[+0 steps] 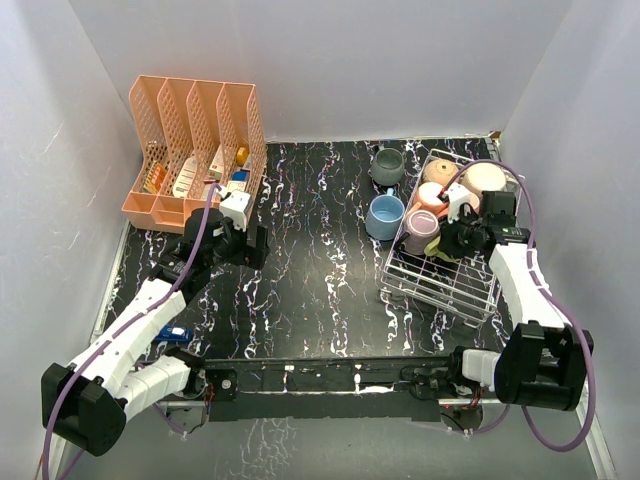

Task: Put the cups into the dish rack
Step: Turn the cup upside down in the dish rack, then move the cup to the center of the board.

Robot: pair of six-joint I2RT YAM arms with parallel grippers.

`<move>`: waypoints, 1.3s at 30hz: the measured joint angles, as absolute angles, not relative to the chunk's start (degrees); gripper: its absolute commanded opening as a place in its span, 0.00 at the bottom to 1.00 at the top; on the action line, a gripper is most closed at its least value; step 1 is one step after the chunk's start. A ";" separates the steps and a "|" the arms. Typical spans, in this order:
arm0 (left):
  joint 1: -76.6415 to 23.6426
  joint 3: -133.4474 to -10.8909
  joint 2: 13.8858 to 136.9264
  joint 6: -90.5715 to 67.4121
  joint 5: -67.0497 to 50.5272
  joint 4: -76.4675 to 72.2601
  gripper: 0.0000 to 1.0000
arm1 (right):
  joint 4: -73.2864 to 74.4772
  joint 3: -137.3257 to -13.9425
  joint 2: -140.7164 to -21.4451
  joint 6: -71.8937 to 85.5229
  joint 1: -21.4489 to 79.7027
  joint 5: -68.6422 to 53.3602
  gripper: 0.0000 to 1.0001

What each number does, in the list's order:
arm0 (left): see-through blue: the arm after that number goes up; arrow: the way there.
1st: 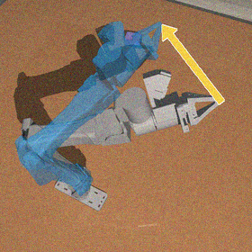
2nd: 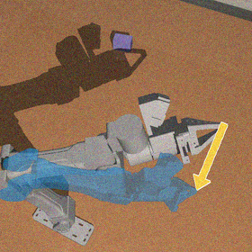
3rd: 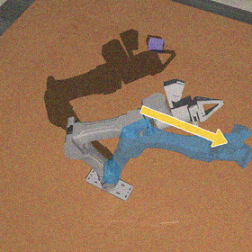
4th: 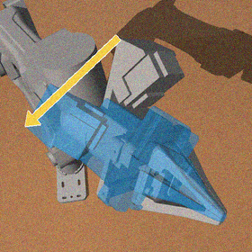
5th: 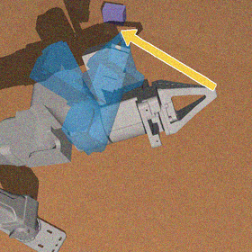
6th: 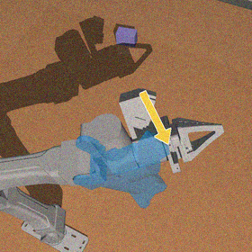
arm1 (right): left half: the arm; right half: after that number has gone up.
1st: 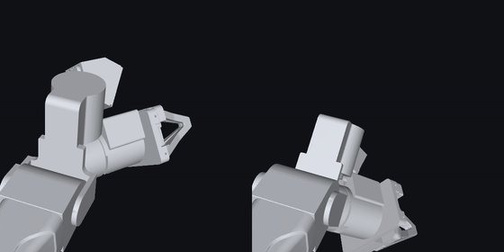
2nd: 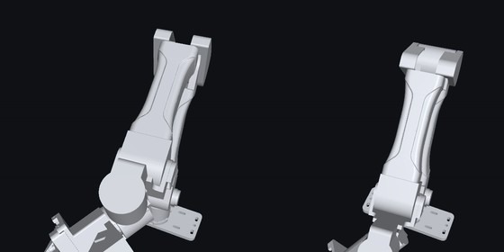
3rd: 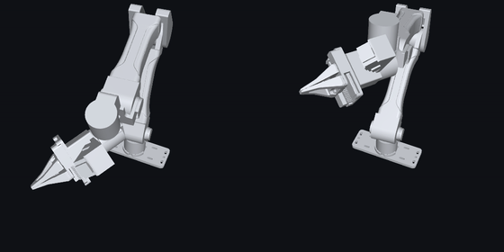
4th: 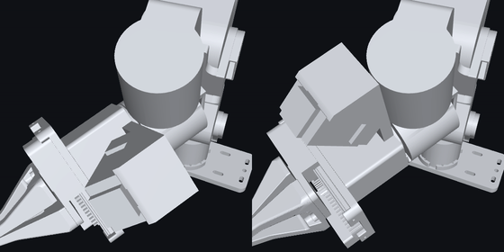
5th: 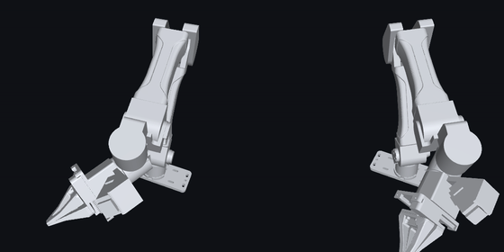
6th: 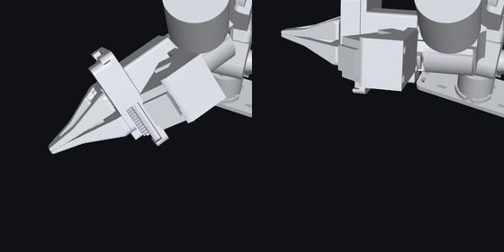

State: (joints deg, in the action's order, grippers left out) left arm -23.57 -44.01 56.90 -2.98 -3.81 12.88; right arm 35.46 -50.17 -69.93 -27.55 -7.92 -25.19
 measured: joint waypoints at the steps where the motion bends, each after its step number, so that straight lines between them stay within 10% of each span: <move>1: -23.57 -44.01 56.90 -2.96 -3.81 12.88 0.97 | 35.97 -50.39 -69.17 -28.18 -7.92 -25.30 0.15; 39: -23.57 -43.81 58.57 -10.98 -10.70 11.44 0.97 | 32.51 -61.17 -65.78 -20.18 -7.86 -57.82 0.28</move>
State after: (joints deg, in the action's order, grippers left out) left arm -23.57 -43.81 58.57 -10.98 -10.70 11.44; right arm 32.51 -61.17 -65.78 -20.18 -7.86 -57.82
